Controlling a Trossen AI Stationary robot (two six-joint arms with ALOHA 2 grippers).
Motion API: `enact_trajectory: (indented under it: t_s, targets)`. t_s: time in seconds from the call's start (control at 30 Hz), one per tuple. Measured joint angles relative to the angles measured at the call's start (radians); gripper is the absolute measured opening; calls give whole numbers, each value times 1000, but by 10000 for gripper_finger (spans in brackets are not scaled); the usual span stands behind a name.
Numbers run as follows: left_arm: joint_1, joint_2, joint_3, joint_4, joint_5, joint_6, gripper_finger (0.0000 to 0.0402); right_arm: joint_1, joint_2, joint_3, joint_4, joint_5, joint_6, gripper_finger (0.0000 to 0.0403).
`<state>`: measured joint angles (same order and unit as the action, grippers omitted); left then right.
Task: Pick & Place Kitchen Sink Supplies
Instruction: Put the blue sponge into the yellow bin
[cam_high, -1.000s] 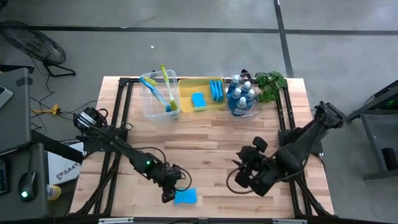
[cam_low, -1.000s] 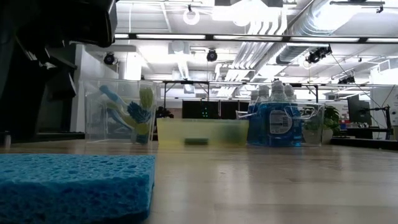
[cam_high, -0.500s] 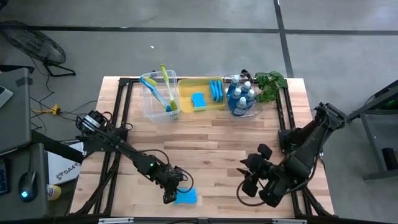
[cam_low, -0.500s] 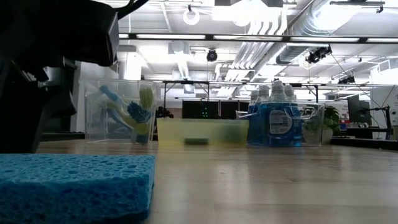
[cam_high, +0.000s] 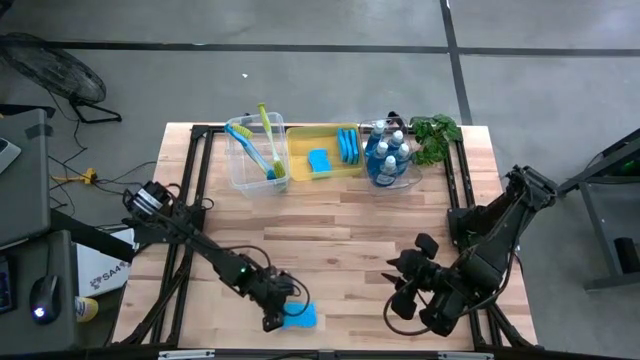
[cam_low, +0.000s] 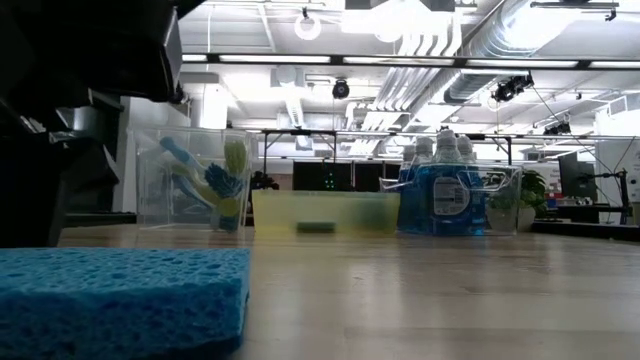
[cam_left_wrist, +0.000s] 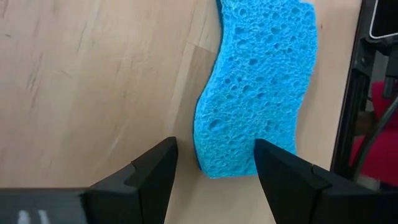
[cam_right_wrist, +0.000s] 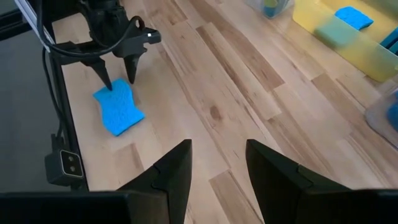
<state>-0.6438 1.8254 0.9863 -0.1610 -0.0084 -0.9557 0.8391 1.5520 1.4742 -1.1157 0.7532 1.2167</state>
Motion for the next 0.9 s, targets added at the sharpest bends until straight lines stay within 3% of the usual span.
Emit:
enact_trajectory:
  t_s: [0.23, 0.67, 0.9]
  targets:
    - [-1, 4, 0, -18, -39, 11, 189, 0, 0, 0, 0, 0, 0, 144]
    - [0, 8, -3, -27, -78, 4, 13, 0, 0, 0, 17, 0, 9, 144]
    - [2, 8, 8, -31, -88, -38, 4, 0, 0, 0, 21, 0, 7, 144]
